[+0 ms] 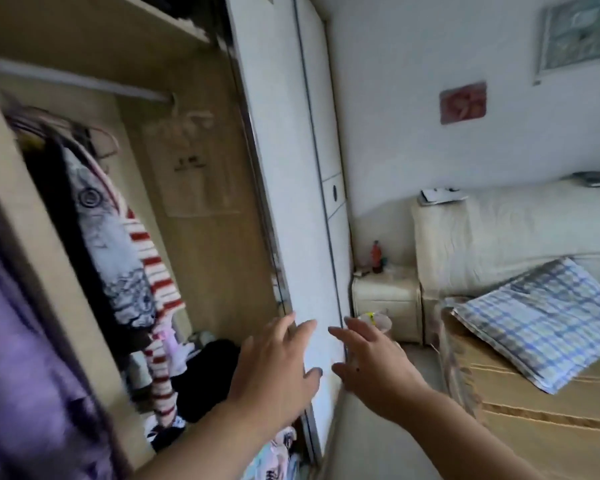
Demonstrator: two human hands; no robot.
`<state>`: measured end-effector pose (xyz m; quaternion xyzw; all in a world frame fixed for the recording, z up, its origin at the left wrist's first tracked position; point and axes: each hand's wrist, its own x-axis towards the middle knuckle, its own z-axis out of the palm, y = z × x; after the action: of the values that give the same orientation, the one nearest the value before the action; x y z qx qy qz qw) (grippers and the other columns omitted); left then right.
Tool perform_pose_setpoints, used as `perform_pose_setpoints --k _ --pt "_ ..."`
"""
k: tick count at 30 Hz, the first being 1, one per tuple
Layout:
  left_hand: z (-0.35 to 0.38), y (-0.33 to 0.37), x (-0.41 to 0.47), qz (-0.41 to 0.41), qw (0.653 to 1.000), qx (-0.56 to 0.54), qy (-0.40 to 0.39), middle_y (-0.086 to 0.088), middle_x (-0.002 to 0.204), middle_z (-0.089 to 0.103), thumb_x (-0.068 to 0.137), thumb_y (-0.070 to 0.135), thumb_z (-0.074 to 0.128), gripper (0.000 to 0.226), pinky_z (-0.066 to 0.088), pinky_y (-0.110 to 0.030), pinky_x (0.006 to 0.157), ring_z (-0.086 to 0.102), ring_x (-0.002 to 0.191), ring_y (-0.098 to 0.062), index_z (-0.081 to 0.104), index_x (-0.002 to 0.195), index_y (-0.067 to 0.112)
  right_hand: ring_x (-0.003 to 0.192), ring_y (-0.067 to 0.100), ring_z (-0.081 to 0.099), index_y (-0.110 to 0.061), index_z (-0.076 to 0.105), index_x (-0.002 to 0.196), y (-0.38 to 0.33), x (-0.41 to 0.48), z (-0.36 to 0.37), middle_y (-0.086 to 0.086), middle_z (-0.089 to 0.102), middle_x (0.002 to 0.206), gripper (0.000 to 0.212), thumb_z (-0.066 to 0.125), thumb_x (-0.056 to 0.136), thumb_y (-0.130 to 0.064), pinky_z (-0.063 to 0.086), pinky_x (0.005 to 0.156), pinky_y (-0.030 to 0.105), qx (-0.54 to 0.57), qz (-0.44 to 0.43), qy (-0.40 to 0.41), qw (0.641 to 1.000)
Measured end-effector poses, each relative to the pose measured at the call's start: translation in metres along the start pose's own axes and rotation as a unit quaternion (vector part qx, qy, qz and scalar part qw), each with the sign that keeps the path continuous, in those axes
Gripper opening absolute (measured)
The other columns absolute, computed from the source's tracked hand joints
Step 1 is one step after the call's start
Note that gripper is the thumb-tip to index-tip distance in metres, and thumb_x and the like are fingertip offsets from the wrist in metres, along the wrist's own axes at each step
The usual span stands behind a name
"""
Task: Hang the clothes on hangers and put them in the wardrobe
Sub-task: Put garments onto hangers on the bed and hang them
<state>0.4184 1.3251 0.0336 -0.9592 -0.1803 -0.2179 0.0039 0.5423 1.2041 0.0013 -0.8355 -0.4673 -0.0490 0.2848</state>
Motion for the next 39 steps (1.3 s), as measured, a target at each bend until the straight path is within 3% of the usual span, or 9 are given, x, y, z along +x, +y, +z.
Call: perform_pose_setpoints --k 5,9,15,22,28,36,39 --pt "-0.077 -0.067 0.023 -0.080 0.989 0.038 0.115 0.004 0.156 0.016 0.084 0.047 0.053 0.073 0.023 -0.039 0.114 0.019 0.142 -0.019 0.016 0.146 0.037 0.130 0.014 0.042 -0.040 0.038 0.137 -0.096 0.073 -0.012 -0.008 0.030 0.150 0.067 0.040 0.074 -0.062 0.036 0.106 0.032 0.026 -0.124 0.034 0.991" --pt "-0.133 -0.099 0.040 -0.125 0.969 0.087 0.193 0.005 0.154 0.021 0.082 0.053 0.051 0.074 0.023 -0.047 0.113 0.019 0.141 -0.017 0.016 0.145 0.037 0.132 0.012 0.039 -0.041 0.038 0.138 -0.153 0.125 -0.024 -0.009 0.030 0.149 0.054 0.053 0.086 -0.047 0.037 0.106 0.033 0.049 -0.193 0.083 0.977" --pt "-0.220 -0.134 0.059 -0.170 0.892 0.250 0.336 0.004 0.154 0.025 0.075 0.052 0.055 0.079 0.004 -0.053 0.113 0.006 0.145 -0.020 0.019 0.144 0.035 0.130 0.017 0.042 -0.039 0.035 0.140 -0.210 0.201 -0.049 -0.006 0.036 0.146 0.059 0.058 0.086 -0.047 0.038 0.107 0.043 0.121 -0.274 0.105 0.948" --pt "-0.303 -0.160 0.092 -0.227 0.816 0.348 0.402 -0.001 0.159 -0.011 0.087 0.022 0.055 0.081 0.004 -0.040 0.117 -0.014 0.145 -0.022 0.006 0.151 0.017 0.125 0.021 0.047 -0.029 0.037 0.141 -0.262 0.316 -0.063 0.002 0.047 0.139 0.058 0.055 0.089 -0.045 0.039 0.100 0.032 0.176 -0.309 0.085 0.931" --pt "-0.322 -0.160 0.116 -0.249 0.760 0.406 0.442 -0.002 0.159 0.004 0.078 0.001 0.053 0.083 0.013 -0.042 0.117 0.005 0.145 -0.028 0.014 0.150 0.012 0.123 0.028 0.051 -0.011 0.045 0.137 -0.313 0.399 -0.067 0.010 0.053 0.137 0.046 0.045 0.097 -0.034 0.041 0.098 0.031 0.221 -0.345 0.045 0.911" --pt "-0.318 -0.161 0.118 -0.258 0.685 0.532 0.426 -0.022 0.147 0.036 0.063 0.007 0.050 0.080 0.027 -0.044 0.113 0.038 0.133 -0.038 0.034 0.139 -0.008 0.120 0.030 0.053 -0.004 0.053 0.129 -0.369 0.459 -0.069 0.014 0.058 0.130 0.036 0.047 0.095 -0.016 0.043 0.097 0.029 0.216 -0.368 0.014 0.904" --pt "-0.317 -0.159 0.121 -0.265 0.667 0.553 0.423 -0.023 0.144 0.040 0.063 0.010 0.045 0.077 0.024 -0.037 0.112 0.041 0.130 -0.037 0.038 0.137 -0.009 0.109 0.029 0.058 -0.004 0.060 0.113 -0.376 0.476 -0.066 0.013 0.063 0.118 0.027 0.050 0.094 -0.019 0.045 0.083 0.026 0.178 -0.351 0.002 0.919"
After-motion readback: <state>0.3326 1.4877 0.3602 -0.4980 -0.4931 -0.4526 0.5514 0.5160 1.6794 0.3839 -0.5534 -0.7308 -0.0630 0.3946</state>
